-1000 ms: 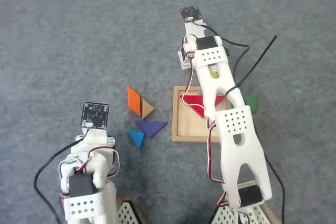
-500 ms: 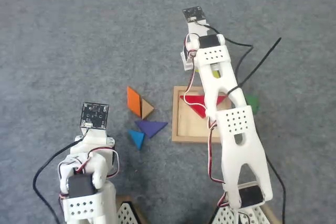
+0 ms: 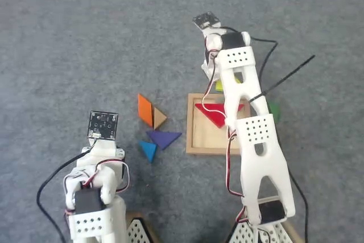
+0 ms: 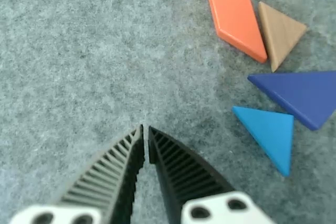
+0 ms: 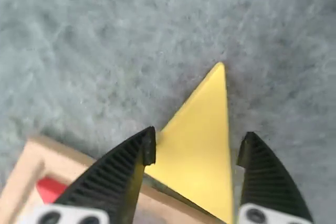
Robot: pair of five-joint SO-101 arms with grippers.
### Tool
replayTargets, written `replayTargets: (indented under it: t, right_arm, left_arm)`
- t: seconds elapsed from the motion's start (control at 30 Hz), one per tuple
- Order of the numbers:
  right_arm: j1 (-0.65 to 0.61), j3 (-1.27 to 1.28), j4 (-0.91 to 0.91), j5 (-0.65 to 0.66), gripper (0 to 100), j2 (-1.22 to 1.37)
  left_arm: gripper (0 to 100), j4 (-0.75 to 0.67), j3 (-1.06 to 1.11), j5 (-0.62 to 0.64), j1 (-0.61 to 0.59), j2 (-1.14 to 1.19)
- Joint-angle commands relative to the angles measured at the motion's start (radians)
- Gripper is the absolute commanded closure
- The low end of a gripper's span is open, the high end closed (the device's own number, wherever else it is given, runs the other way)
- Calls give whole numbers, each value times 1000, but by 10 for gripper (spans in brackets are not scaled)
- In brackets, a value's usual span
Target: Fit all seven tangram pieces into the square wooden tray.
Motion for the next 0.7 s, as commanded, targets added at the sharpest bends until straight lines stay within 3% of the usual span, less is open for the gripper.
replayTargets:
  t: [0.0, 0.2, 0.67]
  right_arm:
    - [4, -89, 47, 107, 655, -22]
    - [-7, -74, 116, 210, 523, -16]
    - [-10, -6, 117, 226, 523, 61]
  left_arm:
    - [985, 5, -8, -6, 0, -12]
    - [985, 5, -8, -6, 0, -12]
    - [985, 5, -8, -6, 0, -12]
